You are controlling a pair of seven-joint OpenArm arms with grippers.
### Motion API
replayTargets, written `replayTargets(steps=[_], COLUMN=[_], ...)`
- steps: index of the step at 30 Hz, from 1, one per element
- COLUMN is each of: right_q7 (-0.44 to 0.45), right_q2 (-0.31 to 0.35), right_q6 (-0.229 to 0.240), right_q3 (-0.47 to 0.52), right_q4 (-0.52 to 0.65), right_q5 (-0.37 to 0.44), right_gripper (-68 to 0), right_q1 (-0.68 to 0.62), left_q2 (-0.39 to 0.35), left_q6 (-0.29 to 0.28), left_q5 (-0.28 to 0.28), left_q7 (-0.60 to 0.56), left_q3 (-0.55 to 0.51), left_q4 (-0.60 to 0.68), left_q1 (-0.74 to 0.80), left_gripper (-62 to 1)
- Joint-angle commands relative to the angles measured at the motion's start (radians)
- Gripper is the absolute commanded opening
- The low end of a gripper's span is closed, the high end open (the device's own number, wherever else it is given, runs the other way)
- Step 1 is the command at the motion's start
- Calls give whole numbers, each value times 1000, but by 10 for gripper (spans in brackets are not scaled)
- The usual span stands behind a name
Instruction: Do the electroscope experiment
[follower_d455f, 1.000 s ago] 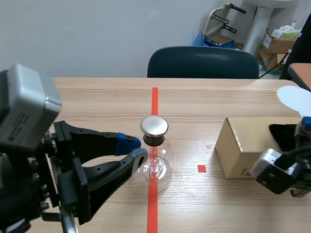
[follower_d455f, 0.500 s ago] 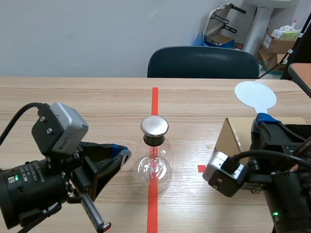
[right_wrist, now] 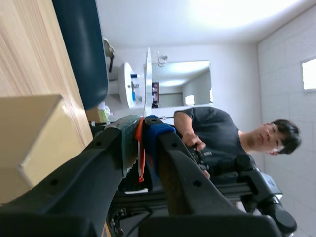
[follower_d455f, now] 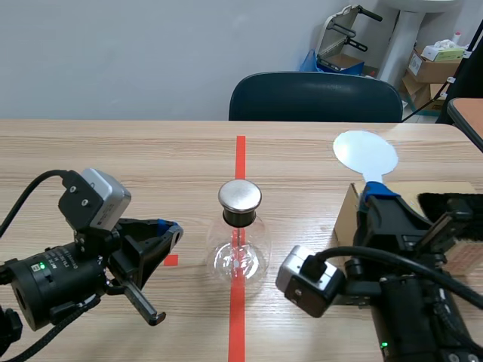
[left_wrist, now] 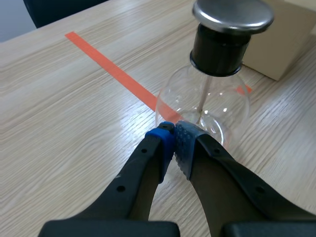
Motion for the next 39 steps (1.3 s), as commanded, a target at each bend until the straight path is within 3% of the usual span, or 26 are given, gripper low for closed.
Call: replayTargets(steps=[1, 11, 18, 23, 39], right_q7=[-14, -6, 51, 61, 69], right_q2=[-1, -1, -1, -12, -11], right_q6=[6, 34, 36, 72, 71], right_q3=[-4, -64, -70, -70, -70], right_q4=[10, -1, -25, -25, -25], right_q5=[-4, -3, 3, 12, 3], right_gripper=[-665, -665, -665, -665, -665], right_q1=[12, 12, 12, 12, 12], left_q2=[14, 67, 93, 107, 134], left_q6=[-2, -2, -7, -52, -58], left_q5=[-22, -94, -94, -94, -94], left_q7=[-19, -64, -108, -124, -142], left_q3=[34, 122, 122, 129, 261], left_q4=[-7, -167, -249, -296, -335], left_q1=[-27, -98, -106, -118, -192], left_gripper=[-582, -582, -582, -582, -582])
